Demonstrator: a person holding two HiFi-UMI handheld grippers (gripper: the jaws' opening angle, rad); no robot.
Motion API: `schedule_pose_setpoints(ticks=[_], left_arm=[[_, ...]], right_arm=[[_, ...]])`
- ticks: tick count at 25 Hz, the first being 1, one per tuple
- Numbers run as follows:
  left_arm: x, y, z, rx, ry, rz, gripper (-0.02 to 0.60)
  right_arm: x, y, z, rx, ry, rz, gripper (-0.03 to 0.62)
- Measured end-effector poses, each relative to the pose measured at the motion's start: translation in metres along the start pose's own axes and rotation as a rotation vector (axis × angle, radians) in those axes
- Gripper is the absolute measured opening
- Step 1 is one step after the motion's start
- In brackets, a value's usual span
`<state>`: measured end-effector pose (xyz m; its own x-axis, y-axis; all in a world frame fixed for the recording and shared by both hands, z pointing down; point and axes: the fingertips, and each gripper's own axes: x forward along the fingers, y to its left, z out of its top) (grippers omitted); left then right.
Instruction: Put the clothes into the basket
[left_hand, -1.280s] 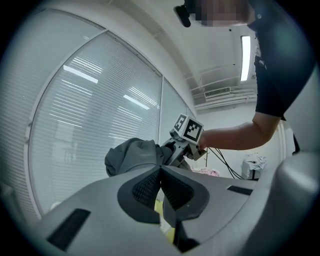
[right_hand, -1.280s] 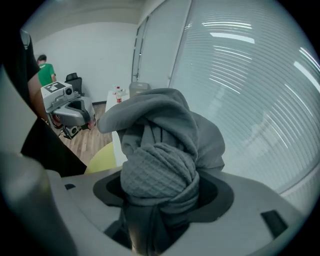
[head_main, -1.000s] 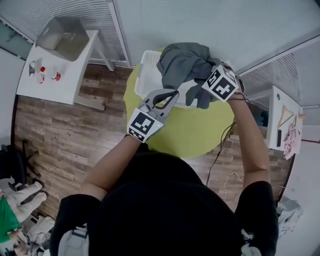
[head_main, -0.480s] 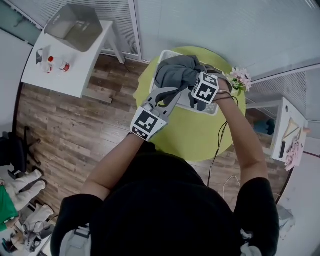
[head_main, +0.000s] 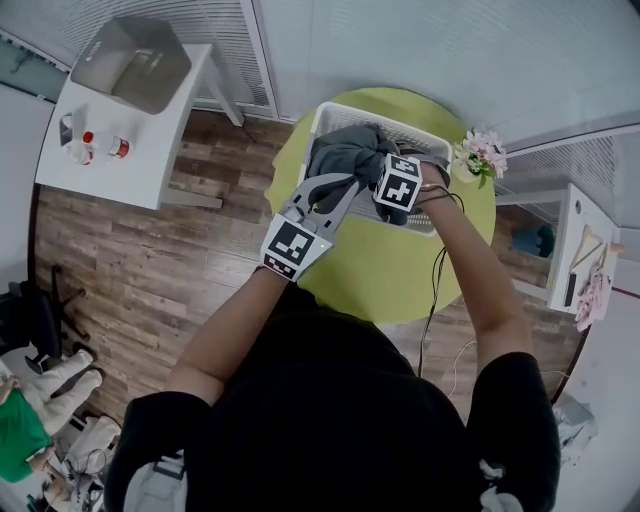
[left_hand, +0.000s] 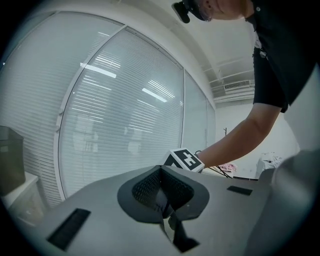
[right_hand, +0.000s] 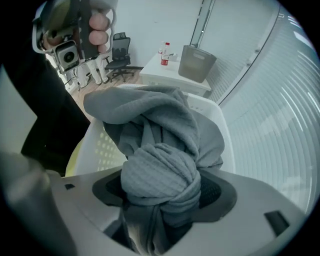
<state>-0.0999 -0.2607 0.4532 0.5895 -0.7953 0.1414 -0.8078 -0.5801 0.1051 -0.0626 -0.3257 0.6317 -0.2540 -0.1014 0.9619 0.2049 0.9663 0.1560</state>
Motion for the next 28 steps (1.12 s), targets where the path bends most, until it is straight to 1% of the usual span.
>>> schedule_pose_setpoints(ticks=[2, 4, 6, 11, 17, 19, 23, 26, 28], left_arm=[[0.003, 0.003, -0.005, -0.008, 0.006, 0.002, 0.005], [0.005, 0.004, -0.01, -0.015, 0.015, 0.006, 0.005], [0.006, 0.003, -0.012, -0.016, 0.021, 0.01, 0.005], [0.004, 0.002, -0.014, -0.004, 0.024, 0.028, 0.005], [0.001, -0.016, -0.008, 0.019, 0.023, 0.039, 0.005], [-0.001, -0.024, -0.003, 0.025, 0.018, 0.039, 0.005], [-0.004, -0.038, 0.005, 0.046, 0.012, 0.041, 0.005], [-0.01, -0.048, 0.012, 0.033, -0.006, 0.038, 0.005], [-0.013, -0.055, 0.018, 0.036, -0.012, 0.035, 0.005]], right_arm=[[0.009, 0.003, -0.004, 0.012, 0.008, 0.019, 0.355], [0.016, 0.008, -0.009, 0.035, 0.019, 0.039, 0.374], [0.013, 0.008, -0.009, 0.064, -0.006, 0.046, 0.374], [-0.013, 0.0, -0.007, 0.105, -0.072, 0.009, 0.374], [-0.052, 0.023, -0.012, 0.143, -0.144, -0.015, 0.374], [-0.065, 0.033, -0.011, 0.17, -0.188, -0.022, 0.373], [-0.098, 0.048, -0.004, 0.289, -0.344, -0.048, 0.371], [-0.126, 0.06, -0.004, 0.365, -0.441, -0.102, 0.367], [-0.143, 0.069, -0.005, 0.401, -0.498, -0.155, 0.355]])
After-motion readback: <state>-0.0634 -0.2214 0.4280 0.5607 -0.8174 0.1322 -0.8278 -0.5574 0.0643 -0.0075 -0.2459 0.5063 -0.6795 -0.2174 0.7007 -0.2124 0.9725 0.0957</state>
